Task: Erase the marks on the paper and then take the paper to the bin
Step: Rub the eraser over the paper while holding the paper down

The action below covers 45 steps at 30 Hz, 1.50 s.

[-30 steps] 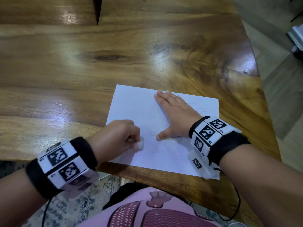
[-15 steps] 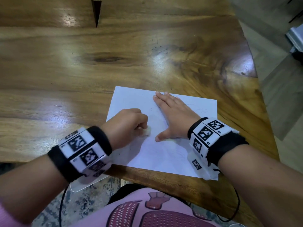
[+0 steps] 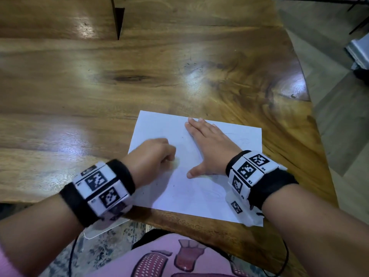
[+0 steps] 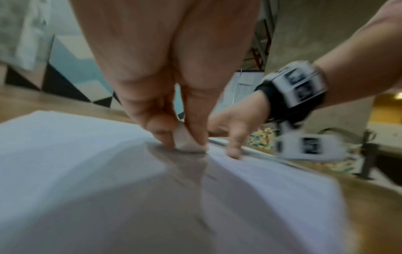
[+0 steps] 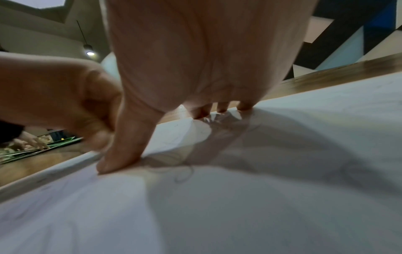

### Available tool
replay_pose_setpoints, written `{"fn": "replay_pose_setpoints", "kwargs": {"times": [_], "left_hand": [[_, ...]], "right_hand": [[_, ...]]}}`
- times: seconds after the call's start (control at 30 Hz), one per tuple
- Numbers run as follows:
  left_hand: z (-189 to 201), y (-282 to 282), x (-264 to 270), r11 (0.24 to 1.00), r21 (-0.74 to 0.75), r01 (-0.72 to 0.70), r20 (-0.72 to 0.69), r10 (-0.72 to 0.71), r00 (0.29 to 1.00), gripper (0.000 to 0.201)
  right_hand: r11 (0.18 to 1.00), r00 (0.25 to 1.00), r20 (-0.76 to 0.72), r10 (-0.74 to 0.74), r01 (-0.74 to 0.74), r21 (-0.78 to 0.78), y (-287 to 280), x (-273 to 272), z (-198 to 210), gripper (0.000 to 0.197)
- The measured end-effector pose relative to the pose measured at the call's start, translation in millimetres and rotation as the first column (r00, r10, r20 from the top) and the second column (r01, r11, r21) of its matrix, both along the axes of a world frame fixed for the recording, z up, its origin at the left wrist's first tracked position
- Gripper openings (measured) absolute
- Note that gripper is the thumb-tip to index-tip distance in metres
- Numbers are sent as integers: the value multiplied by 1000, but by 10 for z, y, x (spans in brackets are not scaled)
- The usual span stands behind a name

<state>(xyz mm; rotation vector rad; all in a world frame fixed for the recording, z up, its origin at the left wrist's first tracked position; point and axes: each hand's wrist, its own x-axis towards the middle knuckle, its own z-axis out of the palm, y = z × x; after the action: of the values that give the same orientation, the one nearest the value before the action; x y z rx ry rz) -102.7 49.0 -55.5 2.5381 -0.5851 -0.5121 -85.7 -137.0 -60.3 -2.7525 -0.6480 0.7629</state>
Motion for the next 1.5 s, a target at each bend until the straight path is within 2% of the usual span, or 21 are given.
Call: {"fn": "replay_pose_setpoints", "kwargs": {"times": [0.07, 0.13, 0.2, 0.23, 0.3, 0.33, 0.37, 0.47, 0.53, 0.6, 0.7, 0.73, 0.77, 0.87, 0.93, 1.07, 1.23, 1.3, 1.4, 1.5], "left_hand": [[26, 74, -220, 983, -20, 185, -132, -186, 974, 7], [34, 108, -296, 962, -2, 272, -257, -263, 930, 8], [22, 44, -129, 979, 9, 202, -137, -198, 970, 10], [8, -11, -4, 994, 28, 108, -43, -107, 993, 9], [18, -114, 190, 996, 22, -83, 67, 81, 994, 7], [5, -133, 210, 995, 12, -103, 74, 102, 992, 8], [4, -128, 166, 998, 2, -64, 65, 63, 996, 11], [4, -19, -182, 978, -31, 204, -81, -206, 975, 13], [4, 14, -235, 963, 9, 269, -166, -264, 950, 10], [24, -56, -30, 978, 48, 203, -96, -198, 975, 10], [50, -177, 345, 994, 54, -91, 78, 87, 993, 4], [36, -184, 378, 991, 39, -128, 88, 124, 988, 5], [17, -171, 335, 995, 26, -94, 72, 92, 993, 6], [9, -80, -23, 986, -6, 166, -66, -166, 984, 10], [0, -33, -179, 980, -5, 198, -101, -198, 975, 11], [-37, -26, -180, 989, -13, 145, -63, -145, 987, 10], [50, -15, -35, 998, 26, 58, -211, -51, 976, 15], [109, -57, 199, 998, 31, -63, -174, 68, 982, 22], [147, -174, 608, 976, 28, -216, -52, 217, 975, 12], [166, -335, 855, 974, 14, -228, -27, 229, 973, 12]], "right_hand": [[1000, 1000, 3, 0, 0, 2, 0, 0, 4, 125], [1000, 1000, 4, 0, 0, 5, -2, -2, 7, 125], [1000, 1000, 4, 0, 0, 8, -4, -3, 6, 125], [1000, 1000, 4, 0, 0, 9, -6, -3, 6, 125], [1000, 1000, 5, 2, -3, 9, -7, -6, 7, 125], [1000, 1000, 6, 4, -4, 10, -6, -6, 8, 125], [1000, 1000, 7, 5, -5, 12, -6, -4, 5, 125], [1000, 1000, 13, -2, 1, 21, -14, -1, -8, 125], [1000, 1000, 18, 0, 0, 20, -14, -3, -16, 125], [1000, 1000, 18, 1, -2, 21, -11, 0, -26, 125], [1000, 1000, 17, -2, 1, 23, -9, -3, -30, 125], [1000, 1000, 15, 0, 0, 22, -8, -2, -28, 125], [1000, 1000, 12, 0, 0, 21, -9, -5, -27, 125], [1000, 1000, 8, -6, 6, 28, -18, 3, -31, 126], [999, 1000, 6, -1, 1, 42, -19, 12, -34, 125], [995, 999, -35, 5, -2, 100, -133, 51, -38, 118], [999, 1000, -3, 16, -16, 46, -377, 103, -33, 113], [999, 1000, 2, 24, -24, 39, -373, 102, -46, 114], [1000, 1000, 5, 19, -19, 25, -353, 92, -40, 115], [1000, 1000, 10, 5, -6, 19, -346, 83, -28, 115]]}}
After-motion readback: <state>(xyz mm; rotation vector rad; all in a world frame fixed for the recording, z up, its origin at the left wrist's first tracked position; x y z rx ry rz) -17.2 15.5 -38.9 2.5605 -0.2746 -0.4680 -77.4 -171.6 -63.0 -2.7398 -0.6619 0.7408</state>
